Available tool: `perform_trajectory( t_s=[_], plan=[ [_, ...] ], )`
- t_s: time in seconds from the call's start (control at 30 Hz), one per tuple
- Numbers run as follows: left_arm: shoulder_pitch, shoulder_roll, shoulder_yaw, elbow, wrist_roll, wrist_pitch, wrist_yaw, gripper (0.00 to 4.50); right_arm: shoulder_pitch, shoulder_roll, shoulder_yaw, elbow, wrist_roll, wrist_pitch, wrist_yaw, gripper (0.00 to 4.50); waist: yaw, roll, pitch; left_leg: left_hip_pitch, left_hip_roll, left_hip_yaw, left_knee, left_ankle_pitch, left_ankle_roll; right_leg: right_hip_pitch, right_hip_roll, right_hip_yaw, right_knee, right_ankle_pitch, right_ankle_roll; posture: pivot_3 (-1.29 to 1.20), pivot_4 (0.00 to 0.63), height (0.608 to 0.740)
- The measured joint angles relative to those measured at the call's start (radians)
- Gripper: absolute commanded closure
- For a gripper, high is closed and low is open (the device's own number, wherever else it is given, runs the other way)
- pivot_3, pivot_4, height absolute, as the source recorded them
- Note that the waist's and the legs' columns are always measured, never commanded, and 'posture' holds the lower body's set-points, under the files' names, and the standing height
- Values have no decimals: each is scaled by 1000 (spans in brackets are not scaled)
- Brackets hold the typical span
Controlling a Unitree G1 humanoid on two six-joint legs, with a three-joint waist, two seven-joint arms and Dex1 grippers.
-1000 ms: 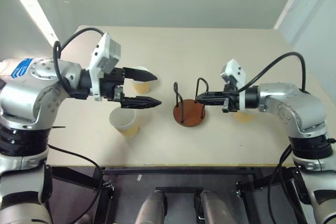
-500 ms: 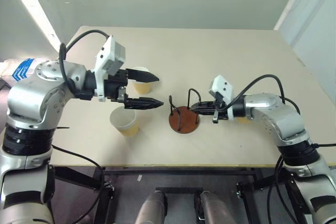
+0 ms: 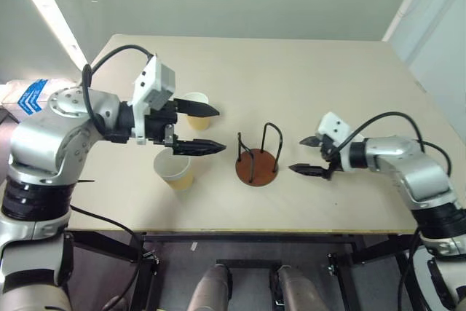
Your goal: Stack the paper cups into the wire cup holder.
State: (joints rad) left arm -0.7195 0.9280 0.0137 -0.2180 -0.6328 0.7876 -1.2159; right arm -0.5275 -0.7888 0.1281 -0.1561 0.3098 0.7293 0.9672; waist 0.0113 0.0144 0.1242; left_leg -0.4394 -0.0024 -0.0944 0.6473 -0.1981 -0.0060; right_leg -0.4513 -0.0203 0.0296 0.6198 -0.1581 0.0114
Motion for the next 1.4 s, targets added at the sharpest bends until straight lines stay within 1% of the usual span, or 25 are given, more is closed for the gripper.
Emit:
perform_trajectory(
  t_s=[0.07,0.13,0.2,0.43,0.6,0.63,0.73,0.87,1.17,1.4],
  plan=[
    [13,7,18,-17,0,-3,4,0,19,-21,-33,-25,16,14,1,43,0,0,0,0,0,0,0,-1,0,0,0,0,0,0,1,0,150,740],
    [52,37,28,-53,5,-15,6,0,41,-28,-81,-62,56,49,1,43,-1,0,0,0,0,0,0,-2,-1,0,0,0,-1,-1,2,0,150,740],
    [80,44,38,-85,3,-17,10,0,46,-29,-125,-91,102,92,0,43,-1,0,0,0,0,1,0,-2,-1,0,0,0,-1,-2,3,0,150,740],
    [121,79,73,-171,-24,-16,23,0,1,-1,-230,-129,242,159,-16,43,-1,0,0,0,0,0,0,-2,0,1,0,0,-2,-2,3,0,150,740],
    [177,129,96,-218,-35,-14,28,0,-28,-3,-278,-129,340,198,-14,43,-1,0,0,0,0,0,0,-3,0,1,0,0,-3,-2,3,0,150,740],
    [195,147,95,-232,-24,-22,27,0,-29,-9,-280,-129,348,198,-11,43,-1,0,0,0,0,0,0,-4,0,1,0,0,-3,-3,3,0,150,740],
    [274,243,63,-279,76,-91,16,0,-28,-49,-280,-127,367,207,12,43,-2,0,0,0,0,0,0,-6,0,1,0,1,-3,-4,2,0,150,740],
    [332,313,2,-314,202,-155,24,0,-27,-65,-280,-128,396,211,39,43,-2,0,0,0,0,0,0,-7,0,0,1,1,-3,-6,1,0,150,740],
    [334,325,-66,-323,313,-159,47,0,-14,-79,-280,-134,425,201,54,43,-1,0,0,0,0,0,0,-10,-1,-1,1,1,-2,-7,-1,0,150,740],
    [356,337,-90,-327,353,-172,41,0,-3,-89,-280,-139,432,178,54,43,-1,0,0,0,0,0,0,-11,-1,-1,1,1,-1,-7,-2,0,150,740]
  ],
)
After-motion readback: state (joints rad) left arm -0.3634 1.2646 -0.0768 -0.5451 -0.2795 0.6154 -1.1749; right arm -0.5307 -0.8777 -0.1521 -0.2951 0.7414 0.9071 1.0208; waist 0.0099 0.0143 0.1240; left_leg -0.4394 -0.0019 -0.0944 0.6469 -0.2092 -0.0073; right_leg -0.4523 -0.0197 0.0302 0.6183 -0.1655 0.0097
